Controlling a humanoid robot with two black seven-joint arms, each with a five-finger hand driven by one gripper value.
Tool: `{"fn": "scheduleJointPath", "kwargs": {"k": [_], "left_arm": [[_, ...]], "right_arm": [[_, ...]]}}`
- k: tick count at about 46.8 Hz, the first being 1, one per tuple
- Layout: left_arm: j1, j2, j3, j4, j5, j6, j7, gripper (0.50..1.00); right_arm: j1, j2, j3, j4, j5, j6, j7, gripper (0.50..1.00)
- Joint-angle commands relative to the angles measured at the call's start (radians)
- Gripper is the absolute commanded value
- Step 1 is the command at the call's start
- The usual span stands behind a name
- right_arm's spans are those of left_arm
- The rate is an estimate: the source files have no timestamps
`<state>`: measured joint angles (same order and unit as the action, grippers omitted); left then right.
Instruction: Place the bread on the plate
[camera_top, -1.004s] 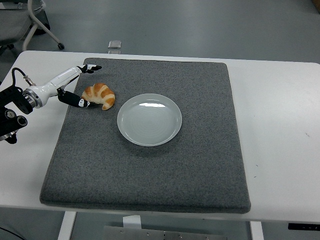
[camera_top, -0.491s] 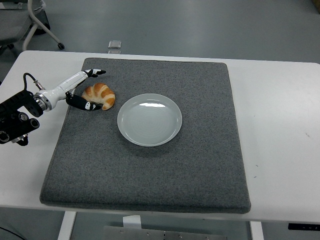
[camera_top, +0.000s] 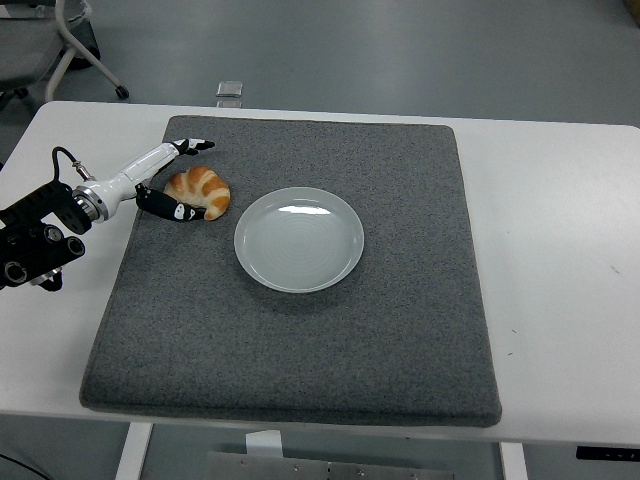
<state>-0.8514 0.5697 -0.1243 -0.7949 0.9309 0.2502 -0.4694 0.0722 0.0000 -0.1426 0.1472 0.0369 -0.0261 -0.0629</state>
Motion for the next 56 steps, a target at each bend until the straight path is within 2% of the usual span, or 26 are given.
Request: {"fn": "scheduleJointPath", "kwargs": {"k": [1, 5, 11, 15, 19, 22, 25, 28, 33, 35, 37, 56], "left_arm": [[0.0, -0.008, -0.002, 0.022, -0.001, 0.0, 0.0, 0.966], [0.0, -0.01, -0.002, 0.042, -0.006, 0.0, 0.0, 0.932], [0.0, -0.01, -0.002, 0.045, -0.006, -0.009, 0.0, 0.778], [0.002, -0.01, 0.0, 0.043, -0.006, -0.012, 0.0, 0.718], [0.002, -0.01, 0.0, 0.045, -0.006, -0.012, 0.0, 0.626], [0.0, -0.008, 0.0, 0.045, -0.006, -0.011, 0.0, 0.598], [-0.003, -0.01, -0.001, 0.045, -0.007, -0.009, 0.0, 0.591], [-0.006, -0.008, -0.002, 0.045, -0.007, -0.006, 0.0, 0.561], [-0.011, -0.008, -0.003, 0.043, -0.017, 0.0, 0.002, 0.553], [-0.012, -0.008, -0.003, 0.043, -0.02, 0.003, 0.002, 0.516], [-0.012, -0.008, -0.005, 0.043, -0.023, 0.004, 0.002, 0.501], [-0.008, -0.007, -0.002, 0.033, -0.012, 0.001, 0.0, 0.5]], "right_arm": [[0.0, 0.0, 0.0, -0.002, 0.0, 0.0, 0.0, 0.93], [0.0, 0.0, -0.002, -0.002, 0.0, 0.0, 0.0, 0.93], [0.0, 0.0, -0.002, -0.002, 0.0, 0.0, 0.0, 0.93], [0.0, 0.0, -0.002, -0.002, 0.0, 0.0, 0.0, 0.93], [0.0, 0.0, -0.002, -0.002, 0.0, -0.001, 0.0, 0.93], [-0.002, 0.0, -0.002, -0.002, 0.0, 0.0, 0.0, 0.93], [-0.002, 0.0, -0.002, -0.002, 0.0, -0.001, 0.0, 0.93], [-0.002, 0.0, -0.002, -0.002, 0.0, -0.001, 0.0, 0.93], [-0.002, 0.0, -0.002, -0.002, 0.0, 0.0, 0.0, 0.93], [-0.002, 0.0, -0.002, -0.002, 0.0, 0.0, 0.0, 0.93], [-0.002, 0.0, -0.002, -0.002, 0.0, -0.001, 0.0, 0.93], [-0.002, 0.0, -0.002, -0.002, 0.001, 0.0, 0.0, 0.93]]}}
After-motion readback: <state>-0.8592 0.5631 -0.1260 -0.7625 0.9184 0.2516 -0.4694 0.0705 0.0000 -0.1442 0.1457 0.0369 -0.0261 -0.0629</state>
